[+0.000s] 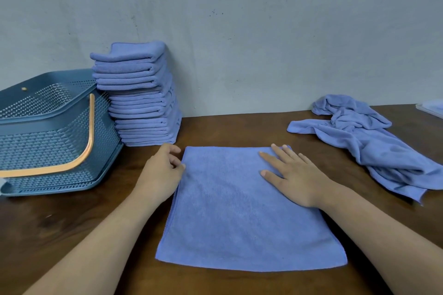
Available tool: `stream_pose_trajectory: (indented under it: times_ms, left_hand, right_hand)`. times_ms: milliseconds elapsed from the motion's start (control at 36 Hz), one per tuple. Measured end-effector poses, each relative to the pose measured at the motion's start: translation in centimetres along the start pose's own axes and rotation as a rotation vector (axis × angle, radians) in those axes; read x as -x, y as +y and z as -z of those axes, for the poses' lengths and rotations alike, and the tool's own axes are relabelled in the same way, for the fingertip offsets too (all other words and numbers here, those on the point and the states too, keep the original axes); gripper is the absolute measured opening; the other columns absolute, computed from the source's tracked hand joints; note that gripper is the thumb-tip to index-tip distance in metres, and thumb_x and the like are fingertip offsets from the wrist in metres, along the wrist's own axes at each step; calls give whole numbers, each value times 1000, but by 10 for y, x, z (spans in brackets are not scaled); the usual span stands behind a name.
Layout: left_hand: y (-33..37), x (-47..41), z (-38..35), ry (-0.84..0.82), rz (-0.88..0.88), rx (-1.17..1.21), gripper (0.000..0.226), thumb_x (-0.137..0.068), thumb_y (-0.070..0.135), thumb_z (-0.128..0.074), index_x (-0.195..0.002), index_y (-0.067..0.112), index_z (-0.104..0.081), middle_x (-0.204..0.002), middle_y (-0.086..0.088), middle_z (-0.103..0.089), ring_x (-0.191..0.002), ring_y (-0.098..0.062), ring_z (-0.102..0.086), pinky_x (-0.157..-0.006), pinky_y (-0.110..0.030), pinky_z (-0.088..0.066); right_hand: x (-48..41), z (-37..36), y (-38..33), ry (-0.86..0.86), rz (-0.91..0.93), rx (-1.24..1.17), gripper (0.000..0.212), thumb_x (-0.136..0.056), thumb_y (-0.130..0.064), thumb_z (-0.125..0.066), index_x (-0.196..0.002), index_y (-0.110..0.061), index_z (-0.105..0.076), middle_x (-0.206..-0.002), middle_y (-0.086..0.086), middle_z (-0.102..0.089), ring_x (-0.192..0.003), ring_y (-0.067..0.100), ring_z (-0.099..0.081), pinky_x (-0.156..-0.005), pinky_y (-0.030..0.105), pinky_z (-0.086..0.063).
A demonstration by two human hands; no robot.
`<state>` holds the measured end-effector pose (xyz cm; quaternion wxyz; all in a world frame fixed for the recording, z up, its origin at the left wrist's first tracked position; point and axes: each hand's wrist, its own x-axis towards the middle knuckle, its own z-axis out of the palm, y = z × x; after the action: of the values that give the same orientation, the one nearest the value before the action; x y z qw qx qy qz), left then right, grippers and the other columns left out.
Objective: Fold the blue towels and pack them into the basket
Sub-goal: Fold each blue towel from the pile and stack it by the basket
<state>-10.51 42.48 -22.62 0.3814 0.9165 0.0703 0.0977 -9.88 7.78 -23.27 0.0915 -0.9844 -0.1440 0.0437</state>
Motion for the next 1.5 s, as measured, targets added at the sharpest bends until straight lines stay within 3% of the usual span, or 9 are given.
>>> stream_pose_trajectory:
  times_ms: [111, 222, 417, 583, 667, 778, 889, 1306, 1500]
  left_hand:
    - [19, 15, -6, 86, -204, -241, 40, -101, 25, -62, -139, 31, -53, -131, 14, -61, -128, -19, -49, -111, -42, -42]
    - [57, 35, -27, -225, -485, -273, 47, -107, 51, -50, -151, 34, -50, -155, 16, -50, -148, -12, -38, -125, -39, -27]
    - [37, 8, -34, -424, -281, -528, 72, -101, 79, -19, -166, 50, -8, -175, 22, 7, -162, -7, 12, -131, -49, 7]
    - [26, 5, -19, -348, -221, -503, 69, -105, 71, -23, -167, 43, -14, -176, 19, -1, -161, -4, 5, -131, -54, 4]
    - [19, 24, -7, -226, -211, -450, 59, -108, 60, -34, -162, 36, -33, -170, 14, -29, -158, -14, -23, -128, -50, -20]
    - [16, 63, 20, -51, -160, -401, 30, -103, 56, -45, -111, 32, -62, -106, 12, -62, -103, -14, -59, -88, -37, -50]
    - [20, 104, 40, -151, -22, -447, 57, -97, 72, -46, -75, 22, -58, -69, 4, -65, -67, -12, -62, -59, -33, -45]
    - [4, 135, 57, -167, 61, -549, 54, -100, 66, -52, -70, 21, -47, -63, 5, -53, -58, -14, -48, -55, -31, -35]
    - [47, 119, 40, -128, -205, -682, 22, -106, 48, -46, -110, 27, -49, -114, 7, -53, -112, -19, -52, -93, -38, -47]
  right_hand:
    - [2, 1, -2, -21, -12, 7, 68, -100, -78, -14, -163, -56, 0, -175, -16, 12, -162, 17, 17, -132, 44, 2]
    - [4, 2, -5, -21, -29, -22, 76, -93, -87, -18, -162, -59, -1, -175, -18, 13, -161, 16, 19, -131, 43, 3]
    - [3, 3, -4, -27, -35, -37, 83, -86, -95, -18, -160, -62, -1, -174, -19, 14, -161, 15, 19, -131, 45, 4]
    - [3, 4, -3, -28, -36, -36, 81, -87, -94, -19, -160, -63, -1, -175, -18, 13, -161, 14, 19, -131, 46, 4]
    - [2, 4, -2, -26, -37, -43, 83, -85, -96, -18, -160, -63, -1, -175, -19, 13, -161, 14, 18, -131, 45, 4]
    - [2, 5, -1, -26, -37, -54, 84, -85, -96, -18, -160, -62, -2, -175, -19, 12, -161, 14, 18, -131, 45, 4]
    - [3, 5, 0, -36, -38, -60, 84, -85, -97, -18, -160, -62, -3, -175, -18, 12, -161, 15, 18, -131, 45, 4]
    - [7, 10, -4, -57, -41, -46, 90, -81, -99, -15, -161, -61, -1, -175, -17, 13, -162, 18, 17, -131, 49, 4]
    - [11, 16, -10, -60, -31, 18, 89, -84, -97, -12, -163, -57, 0, -176, -13, 10, -163, 24, 12, -130, 54, 3]
